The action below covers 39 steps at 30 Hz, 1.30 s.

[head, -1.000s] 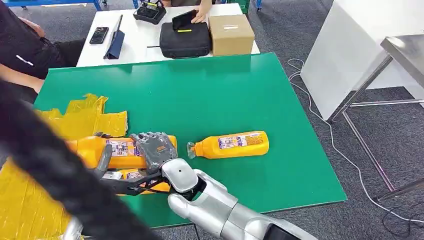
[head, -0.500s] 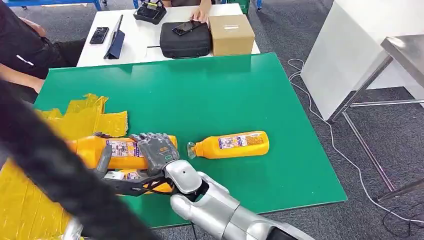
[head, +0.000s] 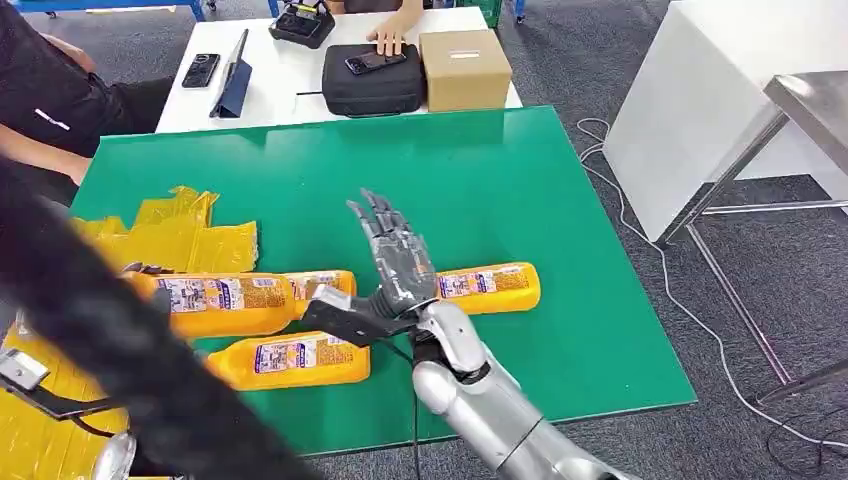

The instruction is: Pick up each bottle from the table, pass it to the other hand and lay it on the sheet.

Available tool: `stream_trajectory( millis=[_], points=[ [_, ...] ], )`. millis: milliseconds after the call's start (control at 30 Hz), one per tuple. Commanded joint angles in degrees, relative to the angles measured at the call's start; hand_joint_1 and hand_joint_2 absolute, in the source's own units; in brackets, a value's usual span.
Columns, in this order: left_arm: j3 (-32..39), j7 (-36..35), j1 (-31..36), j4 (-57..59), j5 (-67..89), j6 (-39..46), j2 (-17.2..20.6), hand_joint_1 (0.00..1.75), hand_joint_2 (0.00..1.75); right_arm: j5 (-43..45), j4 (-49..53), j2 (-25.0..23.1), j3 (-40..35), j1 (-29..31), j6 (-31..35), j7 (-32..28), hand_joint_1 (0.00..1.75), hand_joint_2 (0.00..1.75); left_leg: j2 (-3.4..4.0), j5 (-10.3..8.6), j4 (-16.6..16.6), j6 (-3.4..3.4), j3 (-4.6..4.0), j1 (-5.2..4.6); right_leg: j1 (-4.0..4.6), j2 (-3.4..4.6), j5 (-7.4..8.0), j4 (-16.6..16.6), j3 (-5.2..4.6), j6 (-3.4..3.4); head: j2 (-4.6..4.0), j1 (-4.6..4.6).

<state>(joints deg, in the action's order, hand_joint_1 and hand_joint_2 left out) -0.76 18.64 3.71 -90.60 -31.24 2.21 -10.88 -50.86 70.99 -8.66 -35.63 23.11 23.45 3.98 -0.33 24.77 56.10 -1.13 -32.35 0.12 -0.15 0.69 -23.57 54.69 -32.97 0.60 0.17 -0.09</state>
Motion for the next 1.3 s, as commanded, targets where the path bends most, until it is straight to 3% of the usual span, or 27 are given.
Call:
stream_trajectory(
  millis=[33, 300, 367, 533, 667, 733, 767, 1033, 1167, 1233, 1300],
  points=[
    [0.97, 0.92, 1.11, 0.06, 1.78, 1.76, 1.06, 1.75, 1.75, 0.28, 4.81, 3.12, 5.97, -5.42, 0.65, -1.28, 0.0, 0.0, -0.16, 0.11, -0.06, 0.09, 0.31, 0.03, 0.04, -0.25, -0.16, -0.08, 0.38, 0.01, 0.0, 0.0],
    [-0.64, 1.48, 2.39, 1.94, 3.27, 3.2, 1.28, 1.75, 1.75, 0.16, 4.62, 4.07, 6.86, -5.65, 0.75, -1.06, 0.0, 0.0, -0.11, 0.06, -0.04, 0.05, 0.2, 0.07, 0.08, -0.2, -0.09, -0.06, 0.22, 0.02, 0.0, 0.0],
    [-0.63, 3.61, 2.4, 1.69, 7.44, 6.77, 1.76, 1.75, 1.75, 0.17, 5.2, 4.4, 7.06, -6.18, 0.63, -0.99, 0.0, 0.0, -0.11, 0.03, -0.05, 0.03, 0.14, 0.05, 0.07, -0.17, -0.06, -0.05, 0.14, 0.02, 0.0, 0.0],
    [4.29, 11.29, 6.22, 3.29, 46.4, 37.79, 3.31, 1.75, 1.75, -0.03, 6.33, 5.39, 8.09, -8.18, 0.35, -0.92, 0.0, 0.0, -0.13, 0.05, -0.03, 0.05, 0.16, 0.08, 0.1, -0.2, -0.09, -0.05, 0.18, 0.02, 0.0, 0.0],
    [15.76, 13.7, 10.03, 8.95, 66.84, 37.79, 1.74, 1.75, 1.75, 0.76, 2.87, 5.66, 7.87, -7.22, 0.01, -1.83, 0.0, 0.0, -0.03, 0.01, -0.07, 0.05, 0.14, 0.05, 0.07, -0.08, -0.03, -0.05, 0.13, 0.0, 0.0, 0.0],
    [26.48, 21.36, 13.38, 10.87, 78.69, 37.79, -1.51, 1.75, 1.75, 2.41, -0.23, 5.5, 7.23, -5.47, -0.19, -3.2, 0.0, 0.0, 0.04, 0.01, -0.15, 0.08, 0.32, 0.04, 0.06, -0.03, -0.02, -0.11, 0.28, 0.0, 0.0, -0.02],
    [29.62, 21.36, 14.5, 7.18, 87.48, 37.79, -2.76, 1.75, 1.75, 2.84, -1.44, 5.33, 6.62, -4.58, -0.37, -3.71, 0.0, 0.0, 0.09, 0.03, -0.13, 0.09, 0.33, 0.04, 0.06, 0.01, -0.02, -0.09, 0.28, 0.0, 0.0, 0.0],
    [33.52, 21.36, 21.37, 14.52, 107.32, 37.79, -4.75, 1.75, 1.75, 4.21, -2.56, 5.61, 3.67, -1.7, -1.34, -3.41, 0.0, 0.0, 0.0, -0.05, -0.04, 0.1, 0.17, 0.06, 0.08, -0.07, -0.02, -0.02, 0.15, 0.0, 0.0, 0.0],
    [30.2, 16.49, 21.75, 18.77, 115.14, 37.79, -3.47, 1.75, 1.75, 4.76, -2.71, 5.67, 2.96, -1.3, -1.72, -3.09, 0.0, 0.0, 0.05, 0.0, -0.09, 0.1, 0.3, 0.04, 0.06, -0.03, -0.04, -0.07, 0.28, 0.02, 0.0, -0.02],
    [20.64, 5.81, 20.4, 21.98, 120.98, 37.79, 0.62, 1.75, 1.75, 5.79, -2.95, 6.17, 1.85, -1.14, -1.4, -2.08, 0.0, 0.0, -0.09, -0.01, -0.1, 0.11, 0.32, 0.04, 0.06, -0.19, -0.08, -0.07, 0.35, 0.02, 0.0, 0.0],
    [20.64, 5.81, 20.4, 21.98, 120.98, 37.79, 0.62, 1.75, 1.75, 5.79, -2.95, 6.17, 1.85, -1.14, -1.4, -2.08, 0.0, 0.0, -0.05, -0.05, -0.06, 0.09, 0.15, 0.03, 0.05, -0.1, -0.02, -0.03, 0.15, 0.0, 0.0, 0.0]
  ],
)
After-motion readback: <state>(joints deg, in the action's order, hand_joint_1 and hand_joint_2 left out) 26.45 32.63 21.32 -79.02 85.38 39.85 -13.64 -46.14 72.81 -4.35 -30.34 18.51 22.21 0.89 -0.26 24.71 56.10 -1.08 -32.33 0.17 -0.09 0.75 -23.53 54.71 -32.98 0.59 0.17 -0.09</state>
